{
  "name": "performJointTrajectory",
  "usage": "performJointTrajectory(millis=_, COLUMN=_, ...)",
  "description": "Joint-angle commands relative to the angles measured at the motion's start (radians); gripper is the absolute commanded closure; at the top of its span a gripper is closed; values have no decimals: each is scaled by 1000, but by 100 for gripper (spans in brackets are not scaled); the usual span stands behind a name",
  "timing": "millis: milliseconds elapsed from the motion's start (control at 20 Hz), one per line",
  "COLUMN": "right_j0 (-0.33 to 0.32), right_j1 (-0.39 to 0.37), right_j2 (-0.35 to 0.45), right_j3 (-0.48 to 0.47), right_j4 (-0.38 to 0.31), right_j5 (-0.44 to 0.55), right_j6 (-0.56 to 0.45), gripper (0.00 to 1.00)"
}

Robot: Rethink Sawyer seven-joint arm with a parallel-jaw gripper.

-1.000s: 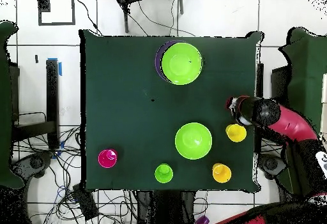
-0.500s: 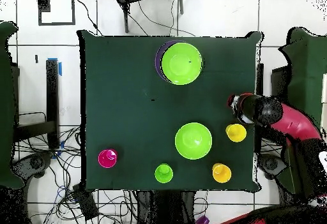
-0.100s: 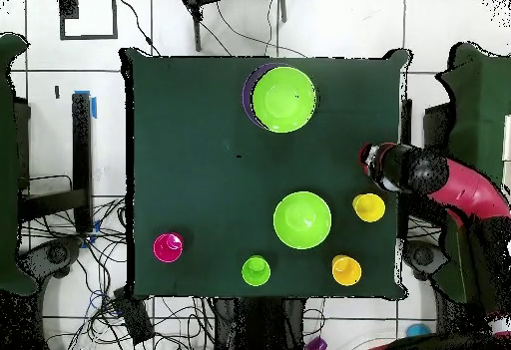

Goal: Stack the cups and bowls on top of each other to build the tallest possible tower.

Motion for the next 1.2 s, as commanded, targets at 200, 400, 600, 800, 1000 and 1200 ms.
performJointTrajectory(millis=200, right_j0=81, right_j1=-42, right_j2=64, right_j3=56, right_j4=-29, right_j5=69, right_j6=-109, gripper=100)
performJointTrajectory(millis=400, right_j0=96, right_j1=-69, right_j2=64, right_j3=64, right_j4=-15, right_j5=86, right_j6=-98, gripper=100)
performJointTrajectory(millis=600, right_j0=113, right_j1=-99, right_j2=58, right_j3=71, right_j4=-2, right_j5=105, right_j6=-84, gripper=100)
performJointTrajectory(millis=800, right_j0=123, right_j1=-107, right_j2=54, right_j3=74, right_j4=4, right_j5=108, right_j6=-75, gripper=100)
performJointTrajectory(millis=1000, right_j0=123, right_j1=-81, right_j2=59, right_j3=63, right_j4=2, right_j5=73, right_j6=-73, gripper=100)
performJointTrajectory(millis=1200, right_j0=110, right_j1=-66, right_j2=67, right_j3=65, right_j4=0, right_j5=22, right_j6=-63, gripper=0)
